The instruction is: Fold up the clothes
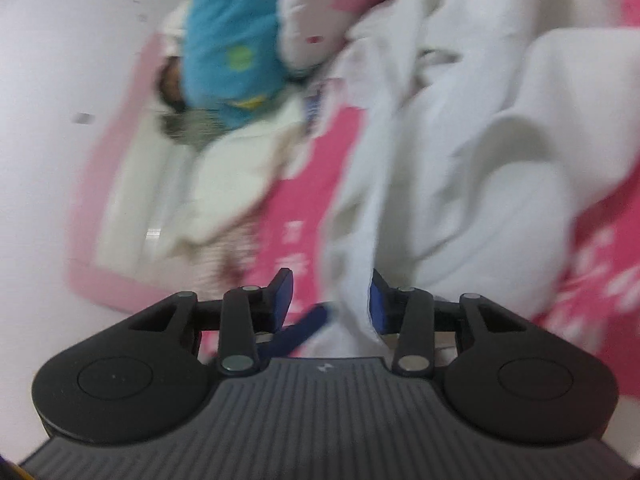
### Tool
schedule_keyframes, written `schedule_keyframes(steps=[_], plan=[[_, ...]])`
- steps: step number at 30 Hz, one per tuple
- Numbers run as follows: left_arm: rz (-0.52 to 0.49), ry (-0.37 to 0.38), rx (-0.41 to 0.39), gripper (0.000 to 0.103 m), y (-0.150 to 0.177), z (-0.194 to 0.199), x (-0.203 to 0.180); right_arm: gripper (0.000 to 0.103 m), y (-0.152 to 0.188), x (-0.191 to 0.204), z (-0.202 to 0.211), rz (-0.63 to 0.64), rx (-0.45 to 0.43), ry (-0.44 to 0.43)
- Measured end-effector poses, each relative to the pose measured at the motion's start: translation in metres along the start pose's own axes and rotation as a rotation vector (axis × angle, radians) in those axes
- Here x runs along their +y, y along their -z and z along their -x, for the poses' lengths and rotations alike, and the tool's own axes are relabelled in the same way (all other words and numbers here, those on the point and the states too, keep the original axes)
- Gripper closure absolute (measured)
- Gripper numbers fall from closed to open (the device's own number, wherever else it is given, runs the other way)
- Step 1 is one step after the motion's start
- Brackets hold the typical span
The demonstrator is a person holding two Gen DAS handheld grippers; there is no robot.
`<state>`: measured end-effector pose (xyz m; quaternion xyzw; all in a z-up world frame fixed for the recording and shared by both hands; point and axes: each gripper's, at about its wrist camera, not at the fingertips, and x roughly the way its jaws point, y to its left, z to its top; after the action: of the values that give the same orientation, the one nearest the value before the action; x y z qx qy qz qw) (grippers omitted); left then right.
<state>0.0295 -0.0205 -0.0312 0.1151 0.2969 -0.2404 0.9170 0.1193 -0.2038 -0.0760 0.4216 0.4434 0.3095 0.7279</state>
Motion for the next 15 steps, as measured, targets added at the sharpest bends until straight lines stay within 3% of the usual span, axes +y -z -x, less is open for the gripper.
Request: schedule_keyframes(steps=[3, 5, 7, 8, 11, 15], plan=[[0.027, -0.008, 0.002, 0.031, -0.004, -0.005, 0.003, 0.066, 0.001, 0.0, 0.003, -0.05, -0.005, -0.122], [0.053, -0.001, 0.001, 0.045, -0.005, -0.007, 0.007, 0.066, 0.003, 0.001, 0.009, -0.072, -0.004, -0.189], [0.087, 0.023, 0.007, 0.087, -0.006, -0.006, 0.013, 0.066, 0.008, 0.004, 0.018, -0.066, -0.011, -0.223], [0.106, 0.037, 0.016, 0.098, -0.006, -0.006, 0.015, 0.066, 0.011, 0.006, 0.023, -0.06, -0.014, -0.226], [0.134, 0.041, 0.002, 0.099, -0.003, 0.003, 0.018, 0.065, 0.021, 0.005, 0.043, -0.039, -0.042, -0.214], [0.069, 0.107, -0.033, 0.099, 0.006, 0.033, 0.007, 0.065, 0.026, 0.008, 0.088, 0.028, -0.143, -0.097]])
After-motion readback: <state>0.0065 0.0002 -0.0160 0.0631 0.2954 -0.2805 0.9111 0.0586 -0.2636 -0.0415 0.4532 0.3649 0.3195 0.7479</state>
